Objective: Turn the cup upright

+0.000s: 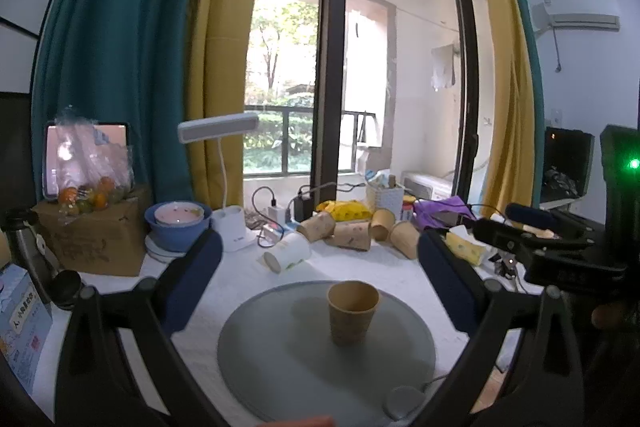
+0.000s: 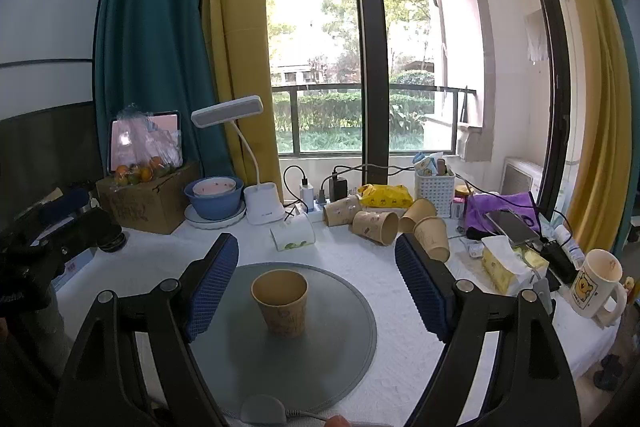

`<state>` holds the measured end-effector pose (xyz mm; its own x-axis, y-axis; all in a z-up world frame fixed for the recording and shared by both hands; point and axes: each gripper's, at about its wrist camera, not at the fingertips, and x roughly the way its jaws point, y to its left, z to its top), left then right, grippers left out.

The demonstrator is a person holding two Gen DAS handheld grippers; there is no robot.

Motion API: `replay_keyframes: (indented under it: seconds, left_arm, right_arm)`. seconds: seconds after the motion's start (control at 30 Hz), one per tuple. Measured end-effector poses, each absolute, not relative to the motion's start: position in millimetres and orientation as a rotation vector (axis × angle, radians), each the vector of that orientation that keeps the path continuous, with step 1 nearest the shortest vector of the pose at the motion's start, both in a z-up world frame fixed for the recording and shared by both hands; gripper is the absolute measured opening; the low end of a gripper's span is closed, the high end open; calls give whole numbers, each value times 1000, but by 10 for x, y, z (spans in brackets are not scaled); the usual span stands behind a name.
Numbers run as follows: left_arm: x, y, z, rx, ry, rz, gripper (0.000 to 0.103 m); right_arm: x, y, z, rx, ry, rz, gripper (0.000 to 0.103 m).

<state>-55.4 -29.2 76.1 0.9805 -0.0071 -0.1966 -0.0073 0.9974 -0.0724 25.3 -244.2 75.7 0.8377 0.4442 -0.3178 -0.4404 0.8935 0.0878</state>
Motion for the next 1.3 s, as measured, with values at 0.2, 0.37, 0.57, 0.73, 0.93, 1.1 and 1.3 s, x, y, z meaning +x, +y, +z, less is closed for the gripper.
replay_keyframes:
  seconds: [0.2,0.37,0.57,0.73,0.93,1.1,1.3]
  left_arm:
    - [-547,-278,752,-71,204,11,99]
    - [-537,-260,744,-74,204,14,99]
    - [-541,-257,740,-78,203,13,99]
    - [-548,-254,728,-79,203,13,99]
    - [-543,-250,726,-79,204,11,99]
    - [-562,-265,717,-80,204,12,99]
    - [-594,-275,709,-82,174,33,99]
  right_arm:
    - [258,-2436,745,13,342,471,83]
    - [258,-2418,727,11,344,472,83]
    - [257,-2412,722,11,345,473,83]
    - [240,-2386,706,10,347,475,83]
    - [242,-2376,707,9,348,476,83]
    - [240,-2372,706,9,349,476,83]
    - [238,-2356,698,10,350,478,83]
